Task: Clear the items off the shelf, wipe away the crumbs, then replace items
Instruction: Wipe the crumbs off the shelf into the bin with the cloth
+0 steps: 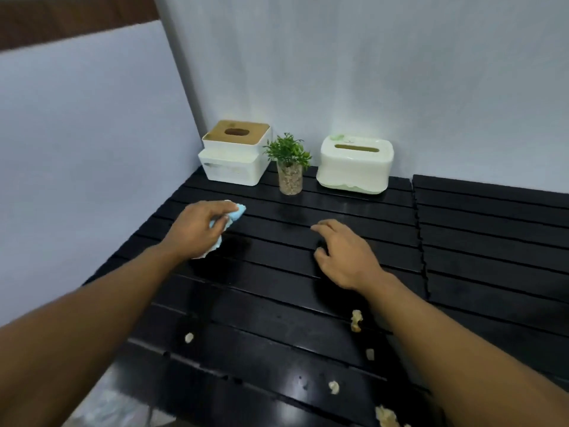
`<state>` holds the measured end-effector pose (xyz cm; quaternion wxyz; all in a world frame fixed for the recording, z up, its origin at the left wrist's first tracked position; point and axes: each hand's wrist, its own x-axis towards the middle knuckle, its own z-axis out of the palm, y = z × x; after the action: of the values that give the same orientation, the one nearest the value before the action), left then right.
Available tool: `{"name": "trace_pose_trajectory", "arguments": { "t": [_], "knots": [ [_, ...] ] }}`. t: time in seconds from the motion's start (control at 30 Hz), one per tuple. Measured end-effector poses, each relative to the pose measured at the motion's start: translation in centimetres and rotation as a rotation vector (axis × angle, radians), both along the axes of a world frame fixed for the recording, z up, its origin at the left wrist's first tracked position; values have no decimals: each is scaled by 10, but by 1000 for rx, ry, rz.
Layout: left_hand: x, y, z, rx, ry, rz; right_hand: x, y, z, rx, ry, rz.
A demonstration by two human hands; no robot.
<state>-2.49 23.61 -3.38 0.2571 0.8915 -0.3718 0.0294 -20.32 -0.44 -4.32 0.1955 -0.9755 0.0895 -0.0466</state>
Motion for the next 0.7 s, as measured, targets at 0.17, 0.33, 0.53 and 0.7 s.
{"name": "trace_pose_trajectory", "arguments": {
  "t": [0.17,0.33,0.53,0.7],
  "knots": [
    [31,106,-26,96,-41,238,49,64,-21,-16,-18,109],
    [41,132,-54,170,-41,136,59,83,-40,-122,-52,112],
    [13,112,-58,149,0,78,58,81,-39,-93,-32,120],
    [-68,56,-50,89,-3,-201,42,72,-36,-79,-8,154]
  ]
}}
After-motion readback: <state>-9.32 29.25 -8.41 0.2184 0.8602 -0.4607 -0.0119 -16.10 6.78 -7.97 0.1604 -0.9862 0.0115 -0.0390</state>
